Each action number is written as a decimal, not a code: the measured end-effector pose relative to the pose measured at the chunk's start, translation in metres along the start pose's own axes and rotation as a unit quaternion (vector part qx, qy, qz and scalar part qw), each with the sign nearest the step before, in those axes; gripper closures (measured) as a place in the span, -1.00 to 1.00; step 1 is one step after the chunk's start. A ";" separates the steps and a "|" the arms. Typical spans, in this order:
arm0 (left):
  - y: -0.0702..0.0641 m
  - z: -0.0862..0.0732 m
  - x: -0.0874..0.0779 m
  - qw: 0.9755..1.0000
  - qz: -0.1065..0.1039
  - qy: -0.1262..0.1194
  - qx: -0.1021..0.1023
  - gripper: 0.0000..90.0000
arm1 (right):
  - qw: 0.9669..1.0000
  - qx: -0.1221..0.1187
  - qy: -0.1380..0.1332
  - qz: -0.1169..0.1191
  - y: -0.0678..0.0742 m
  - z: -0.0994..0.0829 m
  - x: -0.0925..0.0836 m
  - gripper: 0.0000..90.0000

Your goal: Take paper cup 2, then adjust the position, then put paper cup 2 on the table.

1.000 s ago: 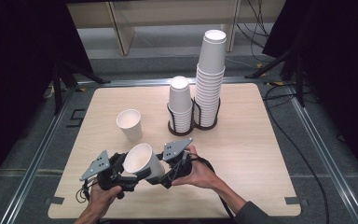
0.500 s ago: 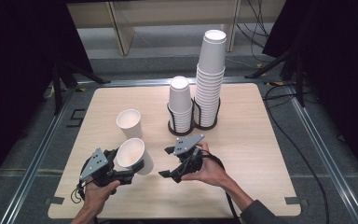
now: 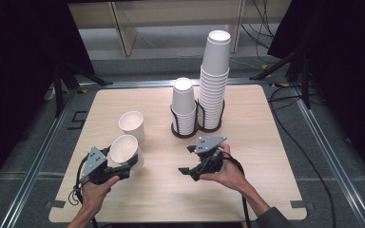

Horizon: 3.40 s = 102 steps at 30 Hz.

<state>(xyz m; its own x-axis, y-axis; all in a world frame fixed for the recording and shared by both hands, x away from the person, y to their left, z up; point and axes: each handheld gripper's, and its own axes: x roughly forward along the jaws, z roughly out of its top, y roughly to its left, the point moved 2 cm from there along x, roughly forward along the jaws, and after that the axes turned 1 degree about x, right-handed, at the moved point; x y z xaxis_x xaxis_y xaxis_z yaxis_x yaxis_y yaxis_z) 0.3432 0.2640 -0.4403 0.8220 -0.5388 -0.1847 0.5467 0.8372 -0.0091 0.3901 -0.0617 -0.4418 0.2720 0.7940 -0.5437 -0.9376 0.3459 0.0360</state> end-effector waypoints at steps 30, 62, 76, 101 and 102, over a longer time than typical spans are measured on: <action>0.019 -0.015 0.001 0.999 0.021 0.015 -0.025 -0.69 | 0.997 0.057 -0.009 -0.057 -0.017 -0.032 -0.039 -0.64; 0.040 -0.036 0.017 0.998 0.034 0.045 0.002 -0.71 | 0.996 0.068 0.000 -0.052 -0.018 -0.042 -0.041 -0.64; 0.046 -0.040 0.024 0.999 0.033 0.035 0.004 -0.74 | 0.996 0.073 0.008 -0.053 -0.018 -0.048 -0.041 -0.64; 0.057 -0.062 0.006 0.994 0.040 0.098 -0.020 -0.68 | 0.996 0.072 0.017 -0.044 -0.013 -0.054 -0.042 -0.63; 0.058 -0.063 0.005 0.994 0.039 0.096 -0.023 -0.68 | 0.996 0.074 0.020 -0.044 -0.013 -0.054 -0.042 -0.63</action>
<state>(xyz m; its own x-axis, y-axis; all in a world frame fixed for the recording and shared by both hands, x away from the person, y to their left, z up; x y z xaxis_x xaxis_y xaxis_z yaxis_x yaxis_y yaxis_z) 0.3694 0.3157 -0.5039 0.8138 -0.4470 -0.3715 0.4701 0.8820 -0.0316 0.3789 -0.1270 -0.4647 0.3397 0.7386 -0.5823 -0.8676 0.4851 0.1091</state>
